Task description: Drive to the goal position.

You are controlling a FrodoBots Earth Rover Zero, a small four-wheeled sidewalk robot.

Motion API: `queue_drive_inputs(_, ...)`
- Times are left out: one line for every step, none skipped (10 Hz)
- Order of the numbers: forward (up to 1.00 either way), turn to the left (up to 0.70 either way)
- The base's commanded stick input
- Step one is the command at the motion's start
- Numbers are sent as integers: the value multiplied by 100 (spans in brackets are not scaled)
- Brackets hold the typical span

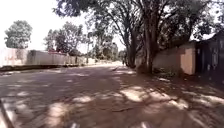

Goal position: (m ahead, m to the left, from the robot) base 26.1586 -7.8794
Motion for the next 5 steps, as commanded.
queue_drive_inputs(50,0)
queue_drive_inputs(50,0)
queue_drive_inputs(50,0)
queue_drive_inputs(50,0)
queue_drive_inputs(50,0)
